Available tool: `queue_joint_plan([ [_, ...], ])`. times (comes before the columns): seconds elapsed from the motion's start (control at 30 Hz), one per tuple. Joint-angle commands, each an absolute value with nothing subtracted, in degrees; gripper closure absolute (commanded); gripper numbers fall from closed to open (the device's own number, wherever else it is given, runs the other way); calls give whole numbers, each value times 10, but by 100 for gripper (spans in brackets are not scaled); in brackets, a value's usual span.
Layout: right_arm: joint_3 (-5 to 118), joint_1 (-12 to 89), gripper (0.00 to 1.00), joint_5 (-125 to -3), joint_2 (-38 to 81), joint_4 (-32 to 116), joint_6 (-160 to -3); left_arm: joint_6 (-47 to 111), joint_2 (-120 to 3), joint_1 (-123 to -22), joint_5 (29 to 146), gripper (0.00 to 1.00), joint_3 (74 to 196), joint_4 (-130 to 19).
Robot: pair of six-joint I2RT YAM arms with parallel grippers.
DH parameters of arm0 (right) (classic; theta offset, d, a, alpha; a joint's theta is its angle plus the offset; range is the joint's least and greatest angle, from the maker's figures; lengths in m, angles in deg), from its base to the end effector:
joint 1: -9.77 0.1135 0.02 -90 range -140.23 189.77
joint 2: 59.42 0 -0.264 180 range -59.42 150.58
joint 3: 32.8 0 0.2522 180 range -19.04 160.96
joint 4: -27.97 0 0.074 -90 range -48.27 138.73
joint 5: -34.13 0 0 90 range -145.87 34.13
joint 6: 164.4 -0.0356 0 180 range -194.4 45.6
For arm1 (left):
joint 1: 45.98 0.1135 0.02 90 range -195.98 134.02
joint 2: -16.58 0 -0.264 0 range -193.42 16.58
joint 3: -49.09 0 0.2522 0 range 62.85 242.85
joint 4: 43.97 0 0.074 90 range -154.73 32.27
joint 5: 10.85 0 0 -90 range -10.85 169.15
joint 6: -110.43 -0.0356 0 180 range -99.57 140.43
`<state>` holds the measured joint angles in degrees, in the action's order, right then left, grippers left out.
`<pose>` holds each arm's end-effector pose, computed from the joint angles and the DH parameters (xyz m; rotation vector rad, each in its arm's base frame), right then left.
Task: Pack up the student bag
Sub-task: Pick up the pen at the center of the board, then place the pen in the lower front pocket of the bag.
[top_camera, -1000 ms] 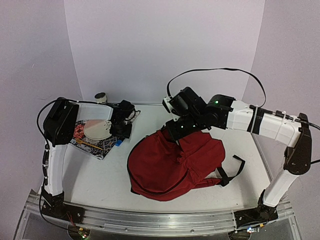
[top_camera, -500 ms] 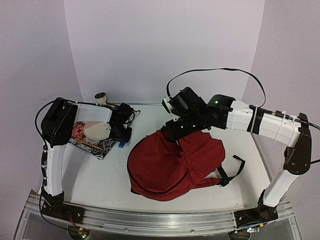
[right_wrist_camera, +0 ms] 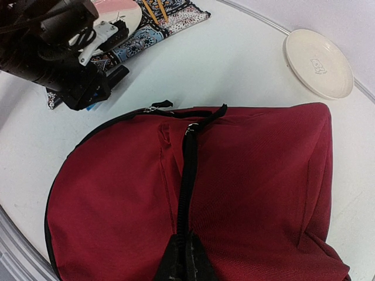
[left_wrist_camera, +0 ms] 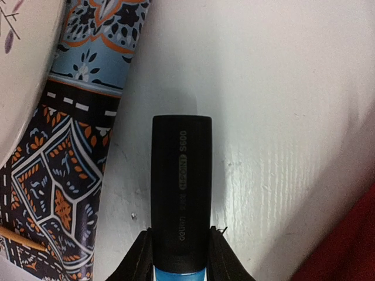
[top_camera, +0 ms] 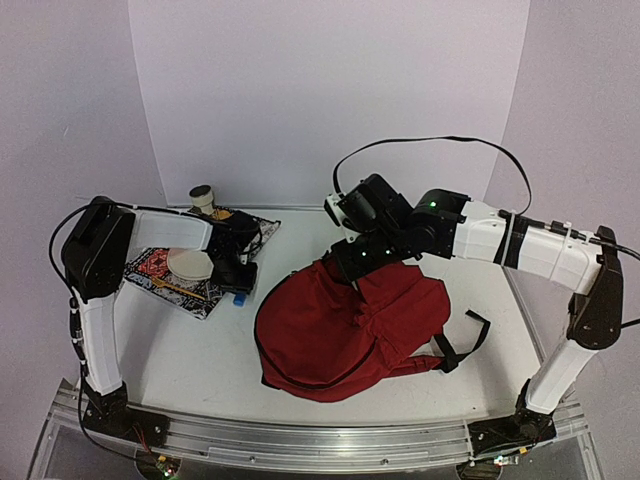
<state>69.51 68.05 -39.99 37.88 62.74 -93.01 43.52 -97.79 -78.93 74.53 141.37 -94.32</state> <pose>0.2179 0.3341 0.3437 -0.5541 2.0383 0.5295 0.3336 -0.2128 0.1548 0.2258 2.8227 -0.1046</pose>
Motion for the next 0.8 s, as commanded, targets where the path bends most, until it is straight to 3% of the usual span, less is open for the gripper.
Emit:
queue_joint_plan([
  [0.0, 708, 691, 100, -403, 367, 606, -929, 456, -894, -791, 763, 100, 1397, -939],
  [0.47, 699, 690, 100, -410, 356, 592, -932, 529, -688, -807, 916, 100, 1248, -843],
  [0.77, 699, 690, 100, -419, 351, 580, -935, 620, -591, -875, 979, 100, 1172, -749],
])
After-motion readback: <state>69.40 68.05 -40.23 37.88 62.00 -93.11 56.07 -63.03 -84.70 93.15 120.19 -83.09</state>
